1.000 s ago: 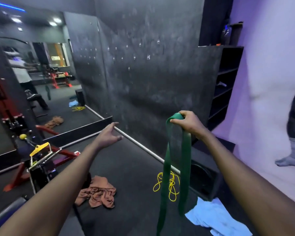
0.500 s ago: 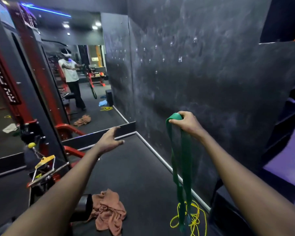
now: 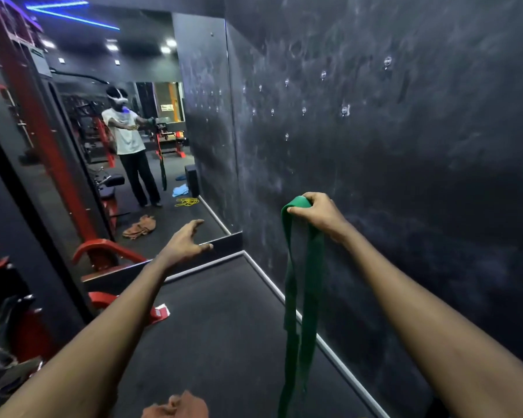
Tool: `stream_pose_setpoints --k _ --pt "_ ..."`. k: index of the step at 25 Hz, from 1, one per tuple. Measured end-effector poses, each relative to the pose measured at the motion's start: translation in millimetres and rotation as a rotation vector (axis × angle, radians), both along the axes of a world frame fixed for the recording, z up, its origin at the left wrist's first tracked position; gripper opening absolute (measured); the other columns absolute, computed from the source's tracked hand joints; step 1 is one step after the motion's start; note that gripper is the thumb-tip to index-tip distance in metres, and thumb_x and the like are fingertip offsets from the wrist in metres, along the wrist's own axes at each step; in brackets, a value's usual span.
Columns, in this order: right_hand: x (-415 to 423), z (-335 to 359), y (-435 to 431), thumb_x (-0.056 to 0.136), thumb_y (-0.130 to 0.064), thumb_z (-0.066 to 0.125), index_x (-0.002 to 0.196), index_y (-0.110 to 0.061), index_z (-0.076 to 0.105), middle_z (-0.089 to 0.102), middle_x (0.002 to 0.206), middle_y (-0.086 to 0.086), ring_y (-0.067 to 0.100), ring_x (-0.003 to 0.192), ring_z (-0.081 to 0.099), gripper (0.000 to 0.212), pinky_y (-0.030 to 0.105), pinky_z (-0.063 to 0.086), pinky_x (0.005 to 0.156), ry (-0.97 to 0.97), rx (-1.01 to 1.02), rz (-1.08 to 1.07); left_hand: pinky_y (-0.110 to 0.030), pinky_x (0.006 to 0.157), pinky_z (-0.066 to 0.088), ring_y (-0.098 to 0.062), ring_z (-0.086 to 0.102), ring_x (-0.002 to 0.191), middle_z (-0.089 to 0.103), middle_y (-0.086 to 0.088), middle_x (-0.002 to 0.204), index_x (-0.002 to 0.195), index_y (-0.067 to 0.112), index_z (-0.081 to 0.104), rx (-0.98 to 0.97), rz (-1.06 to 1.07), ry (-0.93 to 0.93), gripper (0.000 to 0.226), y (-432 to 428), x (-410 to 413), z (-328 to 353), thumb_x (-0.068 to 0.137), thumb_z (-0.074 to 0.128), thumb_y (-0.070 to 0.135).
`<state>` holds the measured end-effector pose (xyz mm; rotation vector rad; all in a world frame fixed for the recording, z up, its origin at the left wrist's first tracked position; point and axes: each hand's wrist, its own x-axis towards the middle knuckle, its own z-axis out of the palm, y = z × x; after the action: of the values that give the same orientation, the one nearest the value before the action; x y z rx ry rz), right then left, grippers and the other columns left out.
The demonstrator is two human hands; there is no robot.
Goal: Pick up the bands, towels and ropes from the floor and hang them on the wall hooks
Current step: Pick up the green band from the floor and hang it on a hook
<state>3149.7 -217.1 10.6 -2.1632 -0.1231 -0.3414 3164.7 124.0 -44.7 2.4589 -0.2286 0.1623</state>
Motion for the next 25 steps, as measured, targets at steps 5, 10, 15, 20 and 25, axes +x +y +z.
stream_pose_setpoints --k 5,10,15,20,25 --pt "151.1 -6.1 18.4 0.067 -0.05 0.076 0.086 -0.02 0.073 0.073 0.079 -0.004 0.012 0.076 0.066 0.036 0.031 0.054 0.069 -0.038 0.043 0.064 -0.026 0.104 0.036 -0.025 0.047 0.133 0.046 -0.011 0.147 0.146 0.01 0.04 0.016 0.046 -0.023 0.078 17.0 133.5 -5.6 0.08 0.079 0.025" --pt "309.0 6.6 45.9 0.057 -0.061 0.071 0.085 -0.019 0.072 0.074 0.081 0.002 0.02 0.082 0.07 0.05 0.042 0.057 0.076 -0.038 0.048 0.125 -0.025 0.105 0.034 -0.024 0.046 0.134 0.046 -0.012 0.147 0.146 0.01 0.04 0.026 0.095 -0.024 0.077 34.6 276.8 5.0 0.081 0.079 0.025" --pt "444.7 21.1 86.4 0.062 -0.057 0.073 0.083 -0.02 0.071 0.072 0.079 0.004 0.01 0.069 0.06 0.043 0.039 0.054 0.069 -0.059 -0.002 0.135 -0.025 0.106 0.034 -0.022 0.045 0.135 0.046 -0.01 0.147 0.146 0.012 0.039 0.01 0.087 -0.047 0.077 54.3 410.2 13.8 0.081 0.078 0.026" --pt "585.7 26.3 124.7 0.067 -0.049 0.077 0.084 -0.019 0.072 0.07 0.076 0.003 0.008 0.067 0.057 0.034 0.03 0.046 0.065 -0.096 -0.003 0.109 -0.022 0.106 0.033 -0.018 0.047 0.133 0.049 -0.006 0.145 0.144 0.013 0.042 -0.039 0.038 -0.082 0.075 91.4 566.0 13.7 0.08 0.079 0.025" --pt "719.3 47.5 160.5 0.069 -0.047 0.075 0.085 -0.02 0.072 0.073 0.082 0.003 0.008 0.07 0.06 0.032 0.034 0.052 0.07 -0.098 -0.065 0.071 -0.031 0.109 0.038 -0.019 0.05 0.131 0.05 -0.003 0.144 0.145 0.017 0.041 -0.045 -0.04 -0.102 0.076 108.8 717.2 32.4 0.081 0.077 0.034"
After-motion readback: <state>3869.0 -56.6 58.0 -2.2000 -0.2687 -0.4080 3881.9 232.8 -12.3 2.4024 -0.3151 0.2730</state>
